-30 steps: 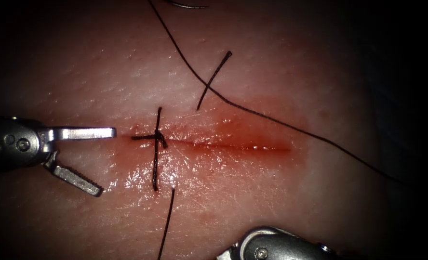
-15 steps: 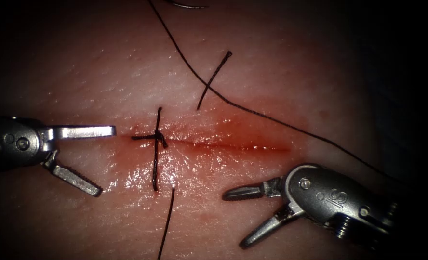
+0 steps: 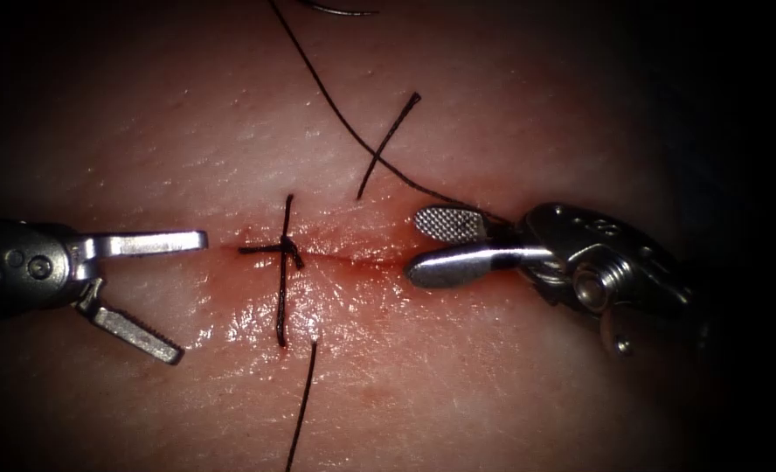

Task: Wound Closure
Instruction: Use the right gripper to adjust the short tail and lengthen it

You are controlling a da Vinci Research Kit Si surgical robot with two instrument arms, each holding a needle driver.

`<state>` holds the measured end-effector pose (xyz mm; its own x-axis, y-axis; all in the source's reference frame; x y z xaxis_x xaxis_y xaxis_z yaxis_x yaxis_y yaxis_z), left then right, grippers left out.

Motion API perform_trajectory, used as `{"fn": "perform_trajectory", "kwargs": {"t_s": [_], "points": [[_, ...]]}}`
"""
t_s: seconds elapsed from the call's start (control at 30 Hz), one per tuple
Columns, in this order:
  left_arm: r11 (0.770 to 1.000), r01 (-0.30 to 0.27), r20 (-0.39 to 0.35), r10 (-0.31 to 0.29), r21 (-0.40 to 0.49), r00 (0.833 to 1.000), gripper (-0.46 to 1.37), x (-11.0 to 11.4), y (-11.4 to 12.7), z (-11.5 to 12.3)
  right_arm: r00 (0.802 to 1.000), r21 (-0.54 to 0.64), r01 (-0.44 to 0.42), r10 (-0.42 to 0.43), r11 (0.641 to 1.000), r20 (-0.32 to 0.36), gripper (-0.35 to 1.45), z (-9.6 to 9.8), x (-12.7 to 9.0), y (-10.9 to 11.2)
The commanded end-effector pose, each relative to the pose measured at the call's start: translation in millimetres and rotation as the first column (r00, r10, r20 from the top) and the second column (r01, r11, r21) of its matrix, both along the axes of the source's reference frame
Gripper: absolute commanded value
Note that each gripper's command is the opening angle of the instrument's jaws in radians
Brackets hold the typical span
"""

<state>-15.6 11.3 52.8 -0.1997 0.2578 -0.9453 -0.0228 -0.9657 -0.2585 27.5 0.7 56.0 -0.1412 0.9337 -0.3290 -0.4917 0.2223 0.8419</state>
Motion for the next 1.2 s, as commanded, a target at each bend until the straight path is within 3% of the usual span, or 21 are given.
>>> {"fn": "perform_trajectory", "kwargs": {"t_s": [0.03, 0.27, 0.5, 0.6, 0.67, 0.73, 0.87, 0.9, 0.97, 1.0, 1.2], "points": [[1.0, 0.0, 0.0, 0.0, 0.002, 1.0, 0.61, 0.0, -0.1, 0.1, 0.999, 0.021, -0.041, 0.041, 0.999, 0.019, 1.23, 0.6, 0.3, 0.5], [1.0, -0.003, 0.001, 0.003, 0.002, 1.0, 0.61, 0.4, -0.3, 0.1, 0.985, 0.076, -0.15, 0.143, 0.986, 0.092, 1.23, 3.4, 0.6, 2.6], [1.0, -0.005, 0.002, 0.005, 0.002, 1.0, 0.61, 1.0, -0.4, 0.0, 0.982, 0.126, -0.164, 0.15, 0.978, 0.118, 1.21, 4.5, 0.8, 3.4], [1.0, -0.004, 0.001, 0.004, 0.001, 1.0, 0.61, 1.0, -0.5, 0.1, 0.986, 0.132, -0.147, 0.135, 0.98, 0.094, 1.18, 4.5, 1.2, 3.5], [1.0, -0.003, 0.0, 0.003, 0.0, 1.0, 0.61, 0.9, -0.6, 0.2, 0.99, 0.114, -0.143, 0.141, 0.983, 0.025, 1.04, 4.5, 1.7, 3.4], [1.0, -0.001, -0.001, 0.001, 0.004, 1.0, 0.61, 0.9, -0.7, 0.3, 0.987, 0.081, -0.157, 0.159, 0.984, -0.02, 1.04, 4.4, 2.1, 3.4], [1.0, -0.002, -0.001, 0.002, 0.002, 1.0, 0.61, 0.9, -0.9, 0.6, 0.991, 0.016, -0.131, 0.131, 0.991, -0.017, 1.0, 4.3, 2.9, 3.5], [1.0, -0.001, -0.001, 0.001, 0.007, 1.0, 0.61, 0.9, -0.9, 0.6, 0.994, -0.021, -0.112, 0.112, 0.993, -0.008, 0.83, 4.3, 3.1, 3.6], [1.0, -0.001, -0.001, 0.001, 0.007, 1.0, 0.61, 1.0, -0.9, 0.7, 0.996, -0.062, -0.092, 0.092, 0.994, 0.004, 0.33, 4.3, 3.2, 3.5], [1.0, -0.002, -0.001, 0.002, 0.007, 1.0, 0.62, 1.1, -0.9, 0.7, 0.998, -0.133, -0.044, 0.049, 0.99, 0.037, -0.35, 4.3, 3.2, 3.5], [1.0, 0.0, -0.002, 0.0, 0.008, 1.0, 0.61, 1.0, -0.8, 0.8, 0.989, -0.27, 0.085, -0.048, 0.959, 0.141, -0.35, 3.9, 3.3, 3.2]]}}
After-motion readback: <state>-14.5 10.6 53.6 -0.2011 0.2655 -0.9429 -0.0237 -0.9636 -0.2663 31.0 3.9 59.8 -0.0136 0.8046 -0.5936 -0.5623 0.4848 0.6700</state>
